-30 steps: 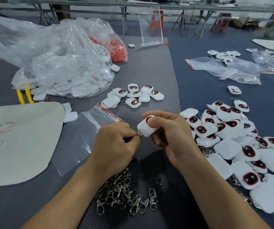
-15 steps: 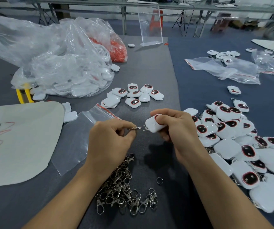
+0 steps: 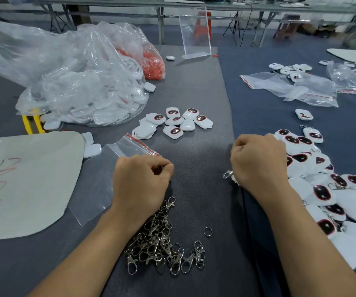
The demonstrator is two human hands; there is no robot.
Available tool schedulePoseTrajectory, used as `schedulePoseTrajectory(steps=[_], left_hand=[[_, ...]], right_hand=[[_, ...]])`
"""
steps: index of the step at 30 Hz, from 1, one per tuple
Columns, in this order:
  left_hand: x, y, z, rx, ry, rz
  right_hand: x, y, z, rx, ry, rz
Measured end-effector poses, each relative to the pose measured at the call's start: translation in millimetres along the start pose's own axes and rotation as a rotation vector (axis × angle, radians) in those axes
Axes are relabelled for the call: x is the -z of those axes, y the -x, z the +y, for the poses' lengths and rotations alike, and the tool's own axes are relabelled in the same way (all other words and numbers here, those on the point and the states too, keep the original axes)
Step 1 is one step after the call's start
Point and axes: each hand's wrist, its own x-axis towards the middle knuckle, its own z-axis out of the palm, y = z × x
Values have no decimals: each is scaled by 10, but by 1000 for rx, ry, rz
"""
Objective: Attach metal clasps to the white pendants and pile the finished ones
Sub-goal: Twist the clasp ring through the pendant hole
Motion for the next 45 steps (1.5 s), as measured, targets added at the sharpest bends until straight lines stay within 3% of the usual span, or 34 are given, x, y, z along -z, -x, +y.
schedulePoseTrajectory(steps=[2,6,11,15,20,23,26,31,41,45], left_hand=[[-3,6,-7,0,-15,7],[-25,-1,-33,-29,-107,11],[-32,-3,-57,-71,-157,-75],[-33,-18,-60,-51,-147,-127],[34,-29,-94,-86,-195,-261],[172,-78,-161,-83,-65,-385],[269,-98,-147,-91,10,-575],[367,-102,-136,-124,51,-750],[344,-43,-108,47,201,-687],[257,23,-92,98,293,-546]], right_hand=[[-7,8,16,32,91,26],[-155,145,-261,168,6,131],[-523,227,-632,410,-151,-119],[-658,47,-683,466,-175,-177],[-778,-237,-839,421,-142,-218],[-816,-214,-824,407,-92,-169],[-757,-106,-760,349,-220,-89],[-584,109,-619,250,-344,-165],[-420,423,-404,255,-537,-130],[-383,403,-465,159,-699,-112]])
